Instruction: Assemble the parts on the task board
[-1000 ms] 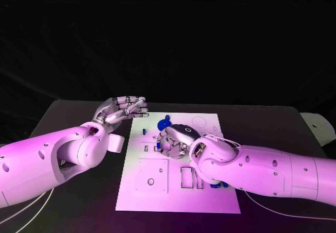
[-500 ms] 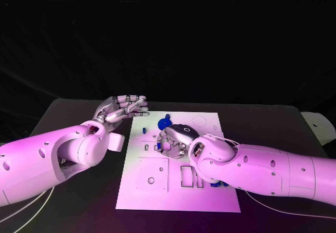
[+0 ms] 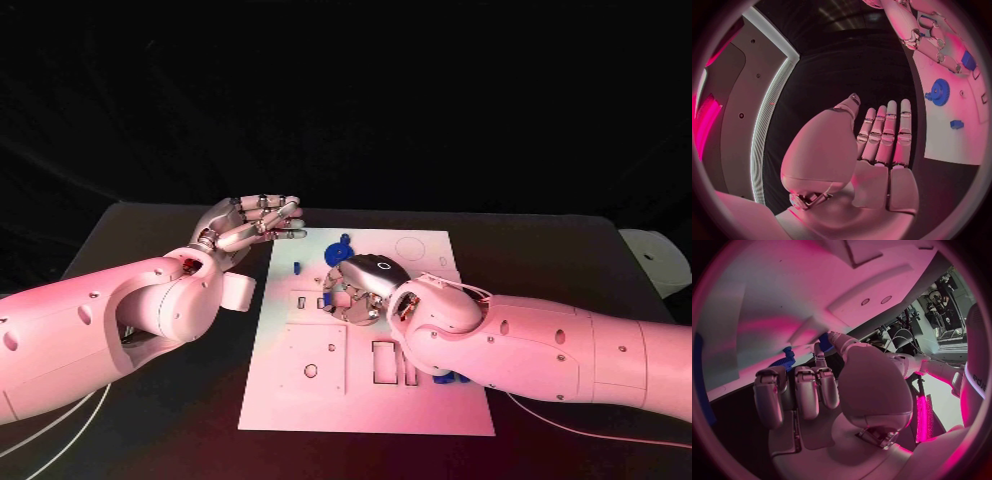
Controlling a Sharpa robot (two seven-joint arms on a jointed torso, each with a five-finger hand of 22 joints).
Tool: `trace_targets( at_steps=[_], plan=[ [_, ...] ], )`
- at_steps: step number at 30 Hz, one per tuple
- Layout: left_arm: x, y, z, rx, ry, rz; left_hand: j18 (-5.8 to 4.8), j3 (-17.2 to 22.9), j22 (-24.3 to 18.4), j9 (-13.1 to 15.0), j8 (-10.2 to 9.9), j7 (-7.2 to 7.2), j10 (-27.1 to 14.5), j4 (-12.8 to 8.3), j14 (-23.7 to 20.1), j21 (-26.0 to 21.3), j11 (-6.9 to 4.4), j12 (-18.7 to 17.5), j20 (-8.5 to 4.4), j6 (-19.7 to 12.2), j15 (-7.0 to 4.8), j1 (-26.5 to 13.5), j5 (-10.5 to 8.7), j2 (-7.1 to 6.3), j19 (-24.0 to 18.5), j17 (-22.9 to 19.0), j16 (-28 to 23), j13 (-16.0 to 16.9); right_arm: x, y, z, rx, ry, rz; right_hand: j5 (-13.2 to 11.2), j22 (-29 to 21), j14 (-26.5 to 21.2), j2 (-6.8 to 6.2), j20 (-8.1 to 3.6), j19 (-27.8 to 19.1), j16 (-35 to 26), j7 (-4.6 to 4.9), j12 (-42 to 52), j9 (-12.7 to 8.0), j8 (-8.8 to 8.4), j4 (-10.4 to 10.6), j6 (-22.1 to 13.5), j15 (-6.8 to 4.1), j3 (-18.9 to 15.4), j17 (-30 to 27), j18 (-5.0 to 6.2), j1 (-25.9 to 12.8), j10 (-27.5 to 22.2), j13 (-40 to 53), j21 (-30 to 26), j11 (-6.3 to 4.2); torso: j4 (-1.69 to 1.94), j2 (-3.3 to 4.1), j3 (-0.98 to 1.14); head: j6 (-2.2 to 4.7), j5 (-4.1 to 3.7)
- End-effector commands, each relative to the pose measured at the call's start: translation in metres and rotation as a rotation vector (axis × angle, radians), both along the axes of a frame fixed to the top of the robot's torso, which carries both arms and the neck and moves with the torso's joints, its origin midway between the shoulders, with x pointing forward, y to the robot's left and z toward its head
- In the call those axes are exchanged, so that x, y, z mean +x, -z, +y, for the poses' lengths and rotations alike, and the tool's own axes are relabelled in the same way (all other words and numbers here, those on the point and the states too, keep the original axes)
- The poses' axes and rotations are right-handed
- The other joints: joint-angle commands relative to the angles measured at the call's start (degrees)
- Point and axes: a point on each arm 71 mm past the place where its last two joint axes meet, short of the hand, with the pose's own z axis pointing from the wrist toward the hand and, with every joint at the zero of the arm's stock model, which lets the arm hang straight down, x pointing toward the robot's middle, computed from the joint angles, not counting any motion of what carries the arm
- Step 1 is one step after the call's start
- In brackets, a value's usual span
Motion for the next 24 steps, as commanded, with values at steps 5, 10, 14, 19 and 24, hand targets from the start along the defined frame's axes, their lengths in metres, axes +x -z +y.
trace_targets(
  at_steps=[5, 10, 14, 19, 24],
  plan=[
    [-0.0010, -0.0014, -0.0017, -0.010, 0.020, -0.003, 0.85, 0.33, -0.06, -0.08, -0.20, 1.88, 0.41, 0.16, 0.08, -0.20, 0.01, -0.34, 0.10, 0.47, 0.10, -0.31, 0.00, -0.48, 0.32, 0.06, -0.33, 0.09, 0.0000, 0.0082, -0.0048, -0.064, 0.021, 0.027, -0.34, 15.09, 5.84, -0.21, -0.51, 5.99, 0.03, -0.13, -0.35, -0.07, 0.60, 0.10, -0.01, -0.35, -0.17, 14.52, -0.40, -0.25, 3.87, 12.84, 0.25, -0.15, -0.02, 0.00, 0.00, -0.03, -0.03],
    [-0.0010, -0.0013, -0.0014, -0.009, 0.021, -0.002, 0.85, 0.33, -0.06, -0.08, -0.20, 1.88, 0.41, 0.16, 0.08, -0.20, 0.01, -0.34, 0.10, 0.47, 0.10, -0.31, 0.00, -0.48, 0.32, 0.06, -0.33, 0.09, -0.0006, 0.0078, -0.0045, -0.061, 0.021, 0.025, -0.37, 15.09, 5.83, -0.29, -0.50, 5.99, 0.02, -0.11, -0.41, -0.08, 0.57, 0.08, -0.09, -0.33, -0.18, 14.49, -0.40, -0.26, 3.82, 12.79, 0.25, -0.13, 0.01, -0.02, -0.01, -0.11, -0.07],
    [-0.0011, -0.0013, -0.0014, -0.009, 0.022, -0.001, 0.85, 0.44, -0.14, -0.10, -0.24, 1.87, 0.45, 0.15, 0.07, -0.27, 0.01, -0.44, 0.10, 0.49, 0.10, -0.37, -0.01, -0.53, 0.36, 0.13, -0.44, 0.09, -0.0008, 0.0076, -0.0044, -0.060, 0.020, 0.024, -0.37, 15.09, 5.83, -0.29, -0.50, 5.99, 0.02, -0.11, -0.41, -0.08, 0.57, 0.08, -0.09, -0.33, -0.18, 14.49, -0.40, -0.26, 3.82, 12.79, 0.25, -0.13, 0.06, -0.02, -0.01, -0.14, -0.08],
    [-0.0010, -0.0012, -0.0012, -0.009, 0.022, -0.001, 0.85, 0.44, -0.14, -0.10, -0.24, 1.87, 0.45, 0.15, 0.07, -0.27, 0.01, -0.44, 0.10, 0.49, 0.10, -0.37, -0.01, -0.53, 0.36, 0.13, -0.44, 0.09, -0.0012, 0.0074, -0.0039, -0.058, 0.020, 0.023, -0.41, 15.09, 5.81, -0.43, -0.48, 5.99, -0.01, -0.06, -0.51, -0.08, 0.54, 0.07, -0.19, -0.30, -0.21, 14.38, -0.40, -0.33, 3.74, 12.70, 0.25, -0.09, 0.02, -0.05, -0.03, -0.17, -0.05],
    [-0.0010, -0.0012, -0.0011, -0.008, 0.022, -0.001, 0.85, 0.44, -0.14, -0.10, -0.24, 1.87, 0.45, 0.15, 0.07, -0.27, 0.01, -0.44, 0.10, 0.49, 0.10, -0.37, -0.01, -0.53, 0.36, 0.13, -0.44, 0.09, -0.0012, 0.0073, -0.0038, -0.057, 0.019, 0.023, -0.63, 15.09, 5.80, -1.06, -0.34, 5.99, -0.02, 0.28, -0.79, -0.22, 0.22, 0.23, -0.92, -0.10, -0.43, 14.36, -0.40, -0.81, 3.51, 12.48, 0.25, 0.18, 0.03, -0.05, -0.04, -0.17, -0.08]
  ],
)
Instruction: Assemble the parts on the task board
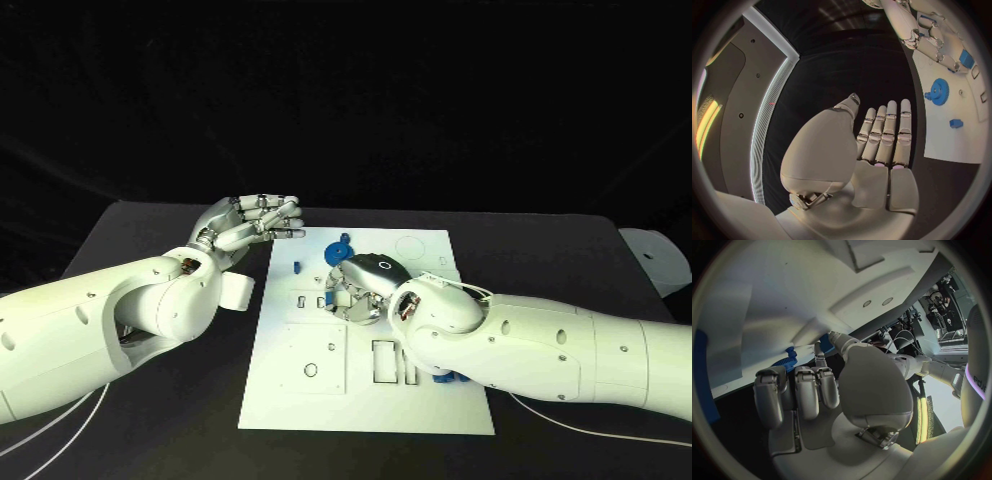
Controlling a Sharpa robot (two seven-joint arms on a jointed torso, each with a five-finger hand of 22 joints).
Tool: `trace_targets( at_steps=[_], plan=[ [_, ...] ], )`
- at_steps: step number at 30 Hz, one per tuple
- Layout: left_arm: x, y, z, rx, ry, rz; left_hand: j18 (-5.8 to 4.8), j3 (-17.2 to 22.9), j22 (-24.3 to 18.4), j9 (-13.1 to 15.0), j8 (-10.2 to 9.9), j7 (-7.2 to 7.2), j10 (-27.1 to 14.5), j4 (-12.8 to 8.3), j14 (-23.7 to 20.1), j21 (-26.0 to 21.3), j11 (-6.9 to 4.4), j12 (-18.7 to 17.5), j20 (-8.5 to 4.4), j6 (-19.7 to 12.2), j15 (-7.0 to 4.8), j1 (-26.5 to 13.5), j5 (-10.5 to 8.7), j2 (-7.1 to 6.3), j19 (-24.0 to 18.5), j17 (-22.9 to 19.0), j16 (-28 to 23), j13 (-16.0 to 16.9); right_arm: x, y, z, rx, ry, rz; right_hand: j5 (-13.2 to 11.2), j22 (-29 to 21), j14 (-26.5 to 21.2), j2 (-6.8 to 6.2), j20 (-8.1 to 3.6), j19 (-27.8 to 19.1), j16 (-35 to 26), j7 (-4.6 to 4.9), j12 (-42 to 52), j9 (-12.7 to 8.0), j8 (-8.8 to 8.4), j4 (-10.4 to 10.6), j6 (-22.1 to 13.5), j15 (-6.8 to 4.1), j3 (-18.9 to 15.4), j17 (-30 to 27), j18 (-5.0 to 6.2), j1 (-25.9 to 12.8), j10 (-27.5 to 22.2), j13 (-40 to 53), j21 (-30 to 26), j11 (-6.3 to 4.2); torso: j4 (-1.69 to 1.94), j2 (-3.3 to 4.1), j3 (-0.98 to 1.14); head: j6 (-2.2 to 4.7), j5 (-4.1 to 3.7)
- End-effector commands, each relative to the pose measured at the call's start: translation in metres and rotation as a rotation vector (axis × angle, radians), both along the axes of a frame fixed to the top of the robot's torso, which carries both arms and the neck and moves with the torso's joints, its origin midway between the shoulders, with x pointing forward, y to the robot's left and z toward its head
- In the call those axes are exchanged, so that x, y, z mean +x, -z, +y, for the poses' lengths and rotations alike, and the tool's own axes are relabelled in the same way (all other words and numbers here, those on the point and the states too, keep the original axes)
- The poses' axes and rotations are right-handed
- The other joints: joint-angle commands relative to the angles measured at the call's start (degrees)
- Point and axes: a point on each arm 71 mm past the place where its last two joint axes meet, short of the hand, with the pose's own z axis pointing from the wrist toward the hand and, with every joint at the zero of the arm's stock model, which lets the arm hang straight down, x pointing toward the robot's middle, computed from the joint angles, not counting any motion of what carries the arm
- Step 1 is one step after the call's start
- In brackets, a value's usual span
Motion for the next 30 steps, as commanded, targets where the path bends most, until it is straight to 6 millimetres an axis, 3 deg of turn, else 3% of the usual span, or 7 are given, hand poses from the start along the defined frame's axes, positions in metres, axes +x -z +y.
trace_targets(
  at_steps=[1, 7, 25, 27, 28, 30],
  plan=[
    [-0.0007, -0.0014, -0.0024, -0.010, 0.021, -0.005, 0.84, 0.28, -0.05, -0.05, -0.25, 1.87, 0.45, -0.02, 0.07, -0.27, 0.01, -0.21, 0.10, 0.49, 0.10, -0.12, -0.01, -0.28, 0.36, 0.05, -0.21, 0.09, -0.0008, 0.0069, -0.0020, -0.044, 0.008, 0.025, -0.37, 15.09, 5.80, -0.59, -0.28, 5.99, -0.03, 0.32, -0.48, -0.25, -0.46, 0.15, -0.93, -0.01, -0.33, 14.30, -0.40, -0.31, 3.39, 12.38, 0.25, 0.29, 0.01, -0.02, -0.04, -0.01, -0.02],
    [-0.0006, -0.0013, -0.0021, -0.009, 0.020, -0.004, 0.84, 0.28, -0.05, -0.05, -0.25, 1.87, 0.45, -0.02, 0.07, -0.27, 0.01, -0.21, 0.10, 0.49, 0.10, -0.12, -0.01, -0.28, 0.36, 0.05, -0.21, 0.09, -0.0006, 0.0066, -0.0024, -0.040, 0.011, 0.022, -1.63, 15.09, 5.77, -1.73, 0.37, 5.99, -0.06, 1.40, -1.17, -0.88, -1.81, 0.75, -3.30, 0.79, -0.91, 14.18, -0.40, -1.35, 2.80, 11.83, 0.25, 1.25, 0.01, -0.01, -0.05, -0.02, -0.01],
    [-0.0002, -0.0009, -0.0021, -0.008, 0.023, -0.002, 0.84, 0.34, -0.10, -0.06, -0.28, 1.87, 0.46, -0.02, 0.06, -0.32, 0.01, -0.27, 0.11, 0.48, 0.11, -0.17, -0.01, -0.32, 0.38, 0.09, -0.27, 0.09, -0.0028, 0.0038, -0.0016, -0.014, 0.001, 0.004, -3.62, 15.09, 5.70, -3.07, 1.46, 5.99, -0.15, 2.59, -2.49, -1.64, -3.54, 1.65, -6.31, 1.86, -2.36, 13.89, -0.40, -2.30, 1.56, 10.75, 0.25, 2.40, -0.02, -0.01, -0.02, -0.01, -0.14],
    [-0.0001, -0.0008, -0.0021, -0.006, 0.024, -0.002, 0.84, 0.34, -0.10, -0.06, -0.28, 1.87, 0.46, -0.02, 0.06, -0.32, 0.01, -0.27, 0.11, 0.48, 0.11, -0.17, -0.01, -0.32, 0.38, 0.09, -0.27, 0.09, -0.0045, 0.0026, -0.0025, -0.006, -0.001, -0.002, -4.41, 15.09, 5.67, -3.63, 1.69, 5.99, -0.19, 2.85, -2.97, -1.85, -4.04, 2.14, -7.35, 2.09, -3.58, 13.78, -0.40, -2.73, 1.10, 10.36, 0.25, 2.65, 0.03, -0.01, 0.00, -0.07, -0.11],
    [0.0000, -0.0006, -0.0020, -0.002, 0.025, -0.002, 0.84, 0.36, -0.12, -0.08, -0.31, 1.88, 0.43, -0.03, 0.06, -0.34, 0.02, -0.32, 0.11, 0.45, 0.11, -0.18, -0.01, -0.35, 0.39, 0.11, -0.29, 0.08, -0.0061, 0.0014, -0.0036, 0.002, -0.003, -0.007, -6.55, 15.09, 5.65, -3.35, 2.03, 5.99, -0.21, 3.30, -3.64, -2.29, -4.81, 3.12, -8.95, 2.56, -6.61, 13.71, -0.40, -2.47, 0.43, 9.78, 0.25, 3.13, 0.02, -0.02, 0.02, -0.07, -0.07],
    [0.0002, -0.0002, -0.0017, 0.007, 0.026, -0.001, 0.84, 0.36, -0.12, -0.08, -0.32, 1.87, 0.42, -0.03, 0.06, -0.34, 0.03, -0.33, 0.11, 0.44, 0.11, -0.19, -0.01, -0.37, 0.40, 0.11, -0.30, 0.08, -0.0086, -0.0008, -0.0062, 0.017, -0.003, -0.017, -7.29, 15.09, 5.63, -2.42, 2.41, 5.99, -0.23, 3.74, -4.36, -2.67, -5.09, 5.13, -9.78, 2.96, -12.32, 13.66, -0.40, -0.70, -0.28, 9.10, 0.25, 3.37, -0.02, -0.06, 0.03, -0.04, 0.05]
  ],
)
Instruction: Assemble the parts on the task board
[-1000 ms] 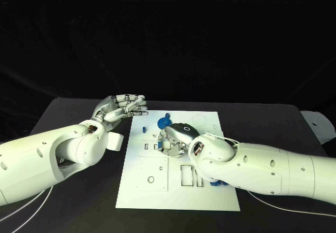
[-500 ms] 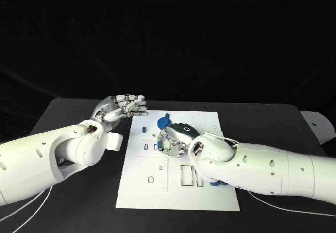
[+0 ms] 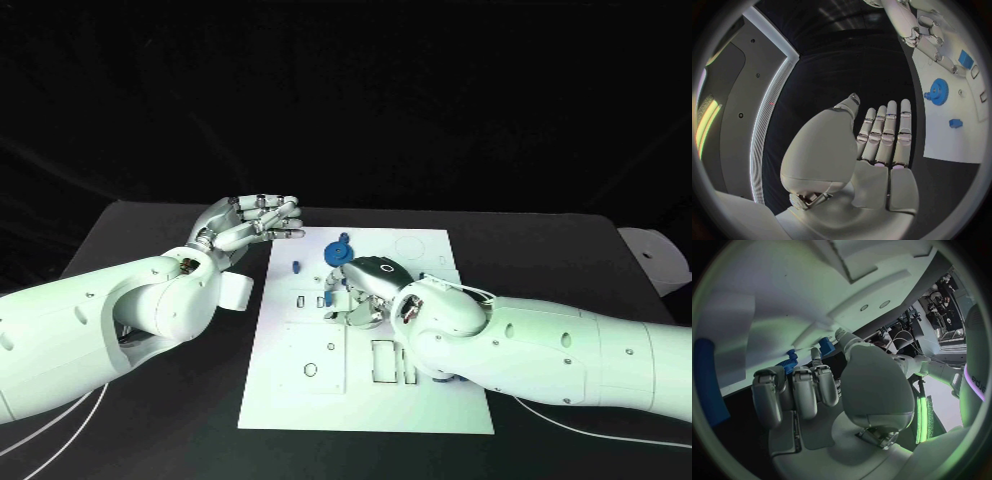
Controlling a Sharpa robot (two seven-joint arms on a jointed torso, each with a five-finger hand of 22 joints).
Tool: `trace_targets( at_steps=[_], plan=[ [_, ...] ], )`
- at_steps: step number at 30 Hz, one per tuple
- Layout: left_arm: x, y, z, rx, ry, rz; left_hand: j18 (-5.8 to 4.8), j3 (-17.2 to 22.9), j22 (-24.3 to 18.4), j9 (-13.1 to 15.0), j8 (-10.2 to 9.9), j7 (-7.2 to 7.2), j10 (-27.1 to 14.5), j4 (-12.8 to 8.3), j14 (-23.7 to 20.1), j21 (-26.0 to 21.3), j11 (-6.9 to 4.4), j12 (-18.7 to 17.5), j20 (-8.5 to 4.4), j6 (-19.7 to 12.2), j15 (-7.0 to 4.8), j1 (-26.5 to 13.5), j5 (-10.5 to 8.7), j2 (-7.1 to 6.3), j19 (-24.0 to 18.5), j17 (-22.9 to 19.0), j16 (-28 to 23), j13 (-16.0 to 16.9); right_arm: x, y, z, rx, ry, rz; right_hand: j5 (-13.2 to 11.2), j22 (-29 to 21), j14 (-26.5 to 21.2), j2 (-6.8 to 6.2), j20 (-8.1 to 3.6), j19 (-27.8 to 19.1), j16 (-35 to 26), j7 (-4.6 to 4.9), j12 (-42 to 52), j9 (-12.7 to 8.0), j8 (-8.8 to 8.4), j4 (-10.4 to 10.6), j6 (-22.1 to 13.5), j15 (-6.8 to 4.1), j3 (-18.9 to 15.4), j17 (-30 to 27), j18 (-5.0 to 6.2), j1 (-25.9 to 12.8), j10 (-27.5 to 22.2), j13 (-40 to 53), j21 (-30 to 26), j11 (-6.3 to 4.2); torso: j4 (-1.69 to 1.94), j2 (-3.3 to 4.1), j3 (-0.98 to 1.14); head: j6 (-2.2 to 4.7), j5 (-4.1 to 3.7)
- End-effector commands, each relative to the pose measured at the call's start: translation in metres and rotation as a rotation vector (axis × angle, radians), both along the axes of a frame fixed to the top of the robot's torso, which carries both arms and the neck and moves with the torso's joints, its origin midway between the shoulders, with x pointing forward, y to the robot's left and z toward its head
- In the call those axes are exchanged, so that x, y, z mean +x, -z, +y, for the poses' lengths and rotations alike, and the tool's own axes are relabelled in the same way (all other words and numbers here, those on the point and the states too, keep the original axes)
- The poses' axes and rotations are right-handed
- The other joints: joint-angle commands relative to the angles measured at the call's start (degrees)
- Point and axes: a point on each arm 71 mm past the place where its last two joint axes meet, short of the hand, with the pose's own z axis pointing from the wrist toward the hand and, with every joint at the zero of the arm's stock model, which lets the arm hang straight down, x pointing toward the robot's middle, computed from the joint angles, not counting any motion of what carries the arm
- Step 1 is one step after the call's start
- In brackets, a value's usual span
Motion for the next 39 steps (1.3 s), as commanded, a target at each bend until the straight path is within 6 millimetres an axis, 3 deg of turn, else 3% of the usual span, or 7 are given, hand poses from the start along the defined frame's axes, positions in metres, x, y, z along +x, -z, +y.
trace_targets(
  at_steps=[1, 8, 14, 22, 27, 32, 39],
  plan=[
    [0.000, 0.000, -0.002, 0.012, 0.025, -0.005, 0.85, 0.34, -0.07, -0.09, -0.33, 1.87, 0.41, -0.01, 0.06, -0.34, 0.03, -0.35, 0.11, 0.43, 0.12, -0.26, -0.03, -0.42, 0.41, 0.08, -0.31, 0.08, -0.005, -0.004, -0.004, 0.026, -0.003, -0.030, -0.96, 15.07, 5.68, 1.56, 0.57, 6.03, -0.28, 0.50, -0.89, -0.64, -0.51, 3.97, -1.45, 0.82, -8.36, 13.55, -0.39, 3.65, -0.42, 8.81, 0.25, 0.64, -0.03, -0.07, 0.04, 0.00, 0.22],
    [0.001, 0.003, -0.001, 0.095, 0.041, 0.009, 0.94, -0.35, 0.22, 0.19, 0.21, 0.65, 3.42, 0.90, 4.59, 1.26, -1.25, 0.34, -1.33, 1.77, -1.39, -2.22, -0.01, -1.35, 4.42, 1.73, 1.44, 0.40, -0.013, -0.026, -0.019, 0.169, -0.035, -0.105, -0.19, 15.07, 5.60, 2.50, 0.83, 6.03, -0.39, 0.66, -1.16, -1.05, -0.52, 4.02, -1.82, 0.70, -10.90, 13.20, -0.39, 5.15, -0.69, 8.45, 0.25, 0.85, -0.34, -0.29, 0.12, 0.30, 0.59],
    [0.002, 0.009, -0.005, 0.209, 0.086, 0.039, 0.90, 0.12, 1.77, 1.48, 2.63, -2.03, 12.89, 3.80, 14.60, 5.54, -4.60, 2.90, -5.03, 7.55, -5.25, -4.05, 0.03, -1.39, 12.06, 6.46, 7.25, 1.28, -0.003, -0.055, -0.041, 0.295, -0.065, -0.137, 1.28, 14.26, 5.51, 4.82, 0.55, 5.36, -0.51, 0.08, -1.20, -0.92, 0.86, 3.66, 0.34, 0.31, -8.69, 12.91, -0.10, 7.74, -0.81, 8.31, -0.64, 0.34, -0.63, -1.15, 0.45, 0.54, 1.33],
    [0.005, 0.014, -0.009, 0.444, 0.173, 0.106, 0.43, -1.47, 7.38, 3.89, 3.66, -2.92, 17.03, 3.89, 22.71, 16.29, -6.47, 7.02, -9.07, 7.38, -8.10, -10.09, 0.11, -0.89, 20.09, 20.49, 25.97, 5.32, 0.019, -0.086, -0.088, 0.401, 0.051, -0.074, 3.70, 14.44, 5.59, 5.14, -0.03, 5.51, -0.42, -0.72, -0.94, -0.49, 2.89, 3.62, 2.80, -0.33, -7.39, 13.19, -0.16, 8.48, -0.56, 8.46, -0.45, -0.38, -1.00, -2.65, 0.78, 0.12, 2.13],
    [0.014, 0.014, -0.014, 0.664, 0.239, 0.163, 0.61, -3.00, 15.02, 9.16, 9.91, -3.50, 11.75, 4.25, 26.26, 28.23, -6.98, 20.05, -9.80, 3.65, -8.63, -12.95, 0.08, 0.50, 17.90, 44.99, 50.38, 15.92, 0.026, -0.093, -0.116, 0.418, 0.124, -0.049, 3.99, 14.56, 5.60, 5.26, -0.13, 5.61, -0.42, -0.82, -0.91, -0.45, 3.14, 3.65, 2.97, -0.43, -7.15, 13.22, -0.21, 8.46, -0.53, 8.47, -0.31, -0.50, -1.21, -3.43, 0.93, -0.35, 2.59],
    [0.022, 0.014, -0.021, 0.879, 0.291, 0.202, 0.79, -3.80, 19.83, 12.91, 15.76, -4.41, 8.54, 4.25, 30.38, 35.62, -7.85, 31.54, -10.23, 2.09, -9.30, -14.24, 0.09, 1.12, 15.63, 56.14, 59.51, 24.04, 0.027, -0.094, -0.134, 0.410, 0.168, -0.028, 4.13, 14.49, 5.56, 5.28, -0.16, 5.55, -0.46, -0.84, -0.98, -0.45, 3.18, 3.69, 2.96, -0.46, -7.08, 13.09, -0.18, 8.41, -0.59, 8.41, -0.40, -0.51, -1.45, -3.81, 1.04, -0.59, 2.93],
    [0.032, 0.009, -0.034, 1.094, 0.328, 0.219, -2.32, -7.21, 43.66, 20.01, 24.96, -6.37, 9.01, 4.49, 35.55, 53.11, -9.72, 51.44, -11.80, -0.05, -10.95, -18.00, 0.00, 3.27, 23.29, 69.90, 68.81, 39.60, 0.028, -0.093, -0.151, 0.398, 0.217, -0.015, 4.97, 14.38, 5.53, 5.28, -0.28, 5.46, -0.51, -0.89, -1.03, -0.48, 3.34, 3.74, 2.83, -0.55, -6.77, 12.96, -0.14, 8.23, -0.61, 8.35, -0.52, -0.59, -1.46, -4.11, 1.27, -0.95, 3.12]
  ],
)
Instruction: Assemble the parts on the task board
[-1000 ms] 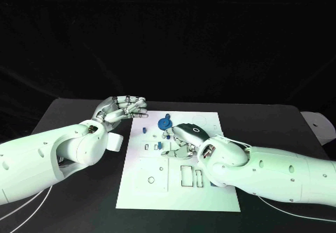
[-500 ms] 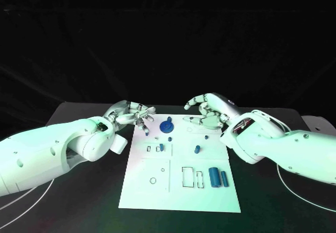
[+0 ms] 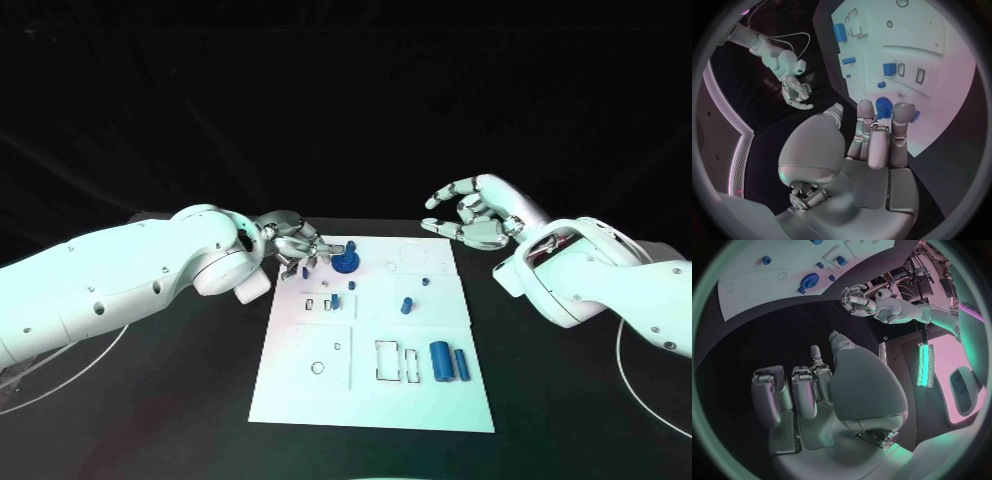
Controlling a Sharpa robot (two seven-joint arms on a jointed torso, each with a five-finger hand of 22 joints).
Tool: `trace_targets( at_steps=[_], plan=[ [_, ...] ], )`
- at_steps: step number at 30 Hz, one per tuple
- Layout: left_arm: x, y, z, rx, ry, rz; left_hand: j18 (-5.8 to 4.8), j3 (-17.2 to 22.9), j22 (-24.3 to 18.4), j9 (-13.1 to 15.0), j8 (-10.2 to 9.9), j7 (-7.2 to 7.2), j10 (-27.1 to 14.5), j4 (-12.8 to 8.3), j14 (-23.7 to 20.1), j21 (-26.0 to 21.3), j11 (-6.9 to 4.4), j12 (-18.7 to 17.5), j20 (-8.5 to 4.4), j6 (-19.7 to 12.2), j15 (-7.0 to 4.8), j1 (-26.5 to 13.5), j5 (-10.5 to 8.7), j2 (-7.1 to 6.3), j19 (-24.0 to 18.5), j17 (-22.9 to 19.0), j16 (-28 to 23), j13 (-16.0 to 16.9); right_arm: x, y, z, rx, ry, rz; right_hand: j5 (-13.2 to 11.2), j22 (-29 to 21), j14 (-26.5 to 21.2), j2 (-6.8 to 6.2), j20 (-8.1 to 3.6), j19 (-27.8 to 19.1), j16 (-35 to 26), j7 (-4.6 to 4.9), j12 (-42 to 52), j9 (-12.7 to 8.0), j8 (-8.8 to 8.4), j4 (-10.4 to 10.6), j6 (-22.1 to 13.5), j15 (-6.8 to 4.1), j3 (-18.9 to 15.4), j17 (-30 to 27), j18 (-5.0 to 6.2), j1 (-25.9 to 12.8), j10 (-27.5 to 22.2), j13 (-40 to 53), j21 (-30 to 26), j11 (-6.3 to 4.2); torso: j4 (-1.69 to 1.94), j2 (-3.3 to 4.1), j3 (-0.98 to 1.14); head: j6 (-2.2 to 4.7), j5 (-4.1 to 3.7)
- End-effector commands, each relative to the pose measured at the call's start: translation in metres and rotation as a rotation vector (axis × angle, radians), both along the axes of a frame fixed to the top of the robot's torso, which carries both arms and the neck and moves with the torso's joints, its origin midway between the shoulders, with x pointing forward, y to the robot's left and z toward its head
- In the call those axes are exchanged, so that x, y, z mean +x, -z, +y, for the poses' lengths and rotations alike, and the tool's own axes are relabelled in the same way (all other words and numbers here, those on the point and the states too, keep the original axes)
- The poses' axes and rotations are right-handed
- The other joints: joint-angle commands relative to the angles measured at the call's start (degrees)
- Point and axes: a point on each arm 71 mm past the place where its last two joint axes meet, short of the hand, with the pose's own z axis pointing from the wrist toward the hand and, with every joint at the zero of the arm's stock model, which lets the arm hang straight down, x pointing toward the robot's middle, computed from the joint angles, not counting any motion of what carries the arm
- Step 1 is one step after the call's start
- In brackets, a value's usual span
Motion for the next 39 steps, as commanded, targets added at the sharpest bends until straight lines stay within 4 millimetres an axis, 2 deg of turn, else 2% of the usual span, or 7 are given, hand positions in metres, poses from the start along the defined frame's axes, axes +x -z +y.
trace_targets(
  at_steps=[1, 7, 11, 17, 27, 32, 39],
  plan=[
    [0.002, 0.004, -0.001, 0.258, 0.059, 0.031, -1.13, -1.11, 5.45, 0.83, 0.84, -0.05, 1.14, 0.04, 4.17, 3.31, -0.13, 3.45, -0.20, -0.70, -0.33, -0.71, -0.23, 0.05, 2.34, 8.27, 1.12, 3.25, 0.000, 0.002, -0.004, 0.009, 0.009, 0.040, 0.53, 14.39, 5.42, 0.10, -0.51, 5.31, -0.32, -0.01, 0.10, 0.06, 0.40, -0.09, 0.19, -0.38, 0.50, 12.88, -0.14, 0.07, 0.09, 8.29, 0.12, -0.43, 0.06, -0.29, 0.21, -0.30, 0.01],
    [0.008, 0.002, -0.011, 0.344, 0.104, 0.035, -1.25, -2.80, 6.46, 1.27, 1.04, 0.02, -1.18, 0.03, 3.26, 4.17, -0.07, 1.94, -0.43, -1.43, -0.40, -1.48, -0.30, 0.34, 3.82, 5.52, -0.56, 1.14, 0.001, 0.003, -0.008, 0.003, 0.026, 0.052, 0.65, 14.30, 5.39, 0.12, -0.52, 5.24, -0.36, -0.01, 0.03, 0.05, 0.40, -0.10, 0.14, -0.39, 0.57, 12.77, -0.10, 0.08, 0.03, 8.22, 0.02, -0.44, 0.16, -0.27, 0.37, -0.49, 0.04],
    [0.010, 0.002, -0.018, 0.394, 0.144, 0.051, -1.97, -3.48, 10.39, 1.47, 1.05, -0.02, -1.17, 0.01, 3.48, 6.04, -0.14, 2.63, -0.71, -1.74, -0.55, -1.13, -0.26, 1.30, 6.75, 6.26, -0.25, 1.93, 0.002, 0.005, -0.008, -0.002, 0.030, 0.061, 0.73, 14.19, 5.35, 0.08, -0.53, 5.15, -0.41, 0.00, 0.02, 0.03, 0.39, -0.10, 0.07, -0.40, 0.60, 12.63, -0.06, 0.05, 0.02, 8.21, -0.10, -0.43, 0.11, -0.20, 0.29, -0.62, 0.36],
    [0.013, 0.006, -0.026, 0.459, 0.195, 0.075, -2.11, -3.89, 10.99, 1.57, 1.02, -0.05, -0.20, 0.01, 4.25, 6.32, -0.19, 4.14, -0.84, -1.79, -0.62, -0.93, -0.22, 1.92, 7.66, 8.84, 1.23, 3.84, 0.003, 0.007, -0.008, -0.008, 0.035, 0.069, 0.84, 14.18, 5.34, 0.02, -0.55, 5.14, -0.43, 0.01, -0.01, 0.01, 0.39, -0.11, 0.00, -0.41, 0.64, 12.58, -0.06, 0.04, 0.00, 8.18, -0.11, -0.43, 0.06, -0.18, 0.22, -0.99, 0.57],
    [0.016, 0.016, -0.035, 0.508, 0.227, 0.101, -2.29, -5.28, 11.76, 1.73, 1.05, -0.07, -0.17, 0.07, 4.47, 6.59, -0.20, 4.68, -0.90, -1.71, -0.63, -1.99, -0.27, 2.15, 8.47, 9.60, 1.67, 4.38, 0.003, 0.008, -0.007, -0.011, 0.037, 0.071, 1.07, 13.98, 5.29, -0.11, -0.57, 4.97, -0.50, 0.02, -0.15, -0.02, 0.39, -0.08, -0.11, -0.41, 0.67, 12.38, 0.01, -0.09, -0.12, 8.05, -0.35, -0.42, -0.03, -0.02, 0.09, -1.41, 0.59],
    [0.017, 0.020, -0.037, 0.523, 0.233, 0.111, -2.31, -5.56, 11.81, 1.77, 1.07, -0.08, -0.23, 0.07, 4.48, 6.59, -0.20, 4.70, -0.90, -1.70, -0.63, -2.26, -0.27, 2.31, 8.56, 9.68, 1.72, 4.38, 0.004, 0.008, -0.007, -0.011, 0.037, 0.071, 1.11, 13.89, 5.26, -0.13, -0.57, 4.90, -0.54, 0.02, -0.25, -0.02, 0.40, -0.06, -0.13, -0.41, 0.68, 12.28, 0.05, -0.13, -0.21, 7.96, -0.45, -0.42, -0.16, 0.02, 0.10, -1.57, 0.58],
    [0.016, 0.022, -0.039, 0.526, 0.240, 0.116, -2.35, -5.62, 12.03, 1.78, 1.08, -0.09, -0.23, 0.06, 4.56, 6.68, -0.21, 4.72, -0.90, -1.68, -0.63, -2.31, -0.24, 2.40, 8.66, 9.94, 1.87, 4.40, 0.004, 0.008, -0.007, -0.012, 0.038, 0.072, 1.11, 13.89, 5.26, -0.13, -0.57, 4.90, -0.54, 0.02, -0.25, -0.02, 0.40, -0.06, -0.13, -0.41, 0.68, 12.28, 0.05, -0.13, -0.21, 7.96, -0.45, -0.42, 0.00, 0.05, 0.14, -1.81, 0.36]
  ],
)
